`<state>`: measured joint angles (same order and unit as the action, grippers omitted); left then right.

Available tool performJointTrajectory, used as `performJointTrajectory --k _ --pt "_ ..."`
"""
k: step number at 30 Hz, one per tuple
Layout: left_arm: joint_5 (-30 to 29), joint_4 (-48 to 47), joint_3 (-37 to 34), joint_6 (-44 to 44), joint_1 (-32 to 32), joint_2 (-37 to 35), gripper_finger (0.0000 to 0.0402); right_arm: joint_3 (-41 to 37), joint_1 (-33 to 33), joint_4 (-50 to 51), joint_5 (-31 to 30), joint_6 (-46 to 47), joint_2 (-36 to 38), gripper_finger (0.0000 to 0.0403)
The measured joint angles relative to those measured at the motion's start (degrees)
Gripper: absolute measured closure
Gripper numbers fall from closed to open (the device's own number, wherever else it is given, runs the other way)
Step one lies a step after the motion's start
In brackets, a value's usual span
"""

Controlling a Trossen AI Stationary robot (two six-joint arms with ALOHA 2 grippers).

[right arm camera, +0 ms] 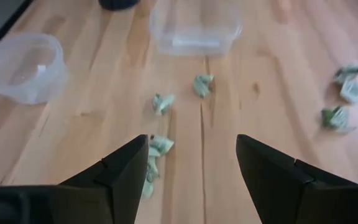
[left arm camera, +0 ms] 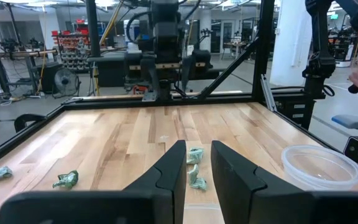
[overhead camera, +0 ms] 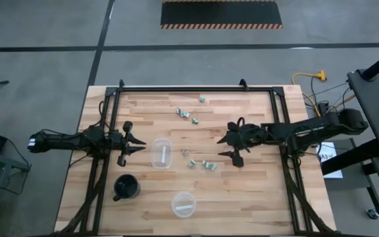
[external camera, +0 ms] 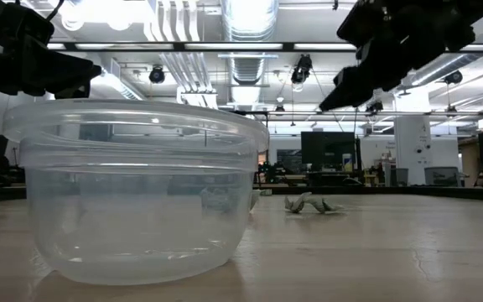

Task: Pick and place Stevia / Truvia into bins
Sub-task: Put the stevia packet into the round transparent container

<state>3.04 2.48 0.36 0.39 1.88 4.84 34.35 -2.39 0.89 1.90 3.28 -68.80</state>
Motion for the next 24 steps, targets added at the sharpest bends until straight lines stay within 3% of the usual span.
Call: performJointTrajectory --k 8,15,24 --pt "0.0 0.0 0.0 0.0 0.0 0.0 0.0344 -0.9 -3.2 -4.4 0.1 5.8 -8.4 0.017" --pt "0.0 0.0 0.0 0.0 0.0 0.0 0.0344 -1.3 -6.4 -12.0 -2.8 4.9 -14.7 0.017" --pt "0.0 0.0 0.0 0.0 0.0 0.0 0.0344 -1.5 -6.7 -13.5 -3.4 4.4 -19.2 0.017"
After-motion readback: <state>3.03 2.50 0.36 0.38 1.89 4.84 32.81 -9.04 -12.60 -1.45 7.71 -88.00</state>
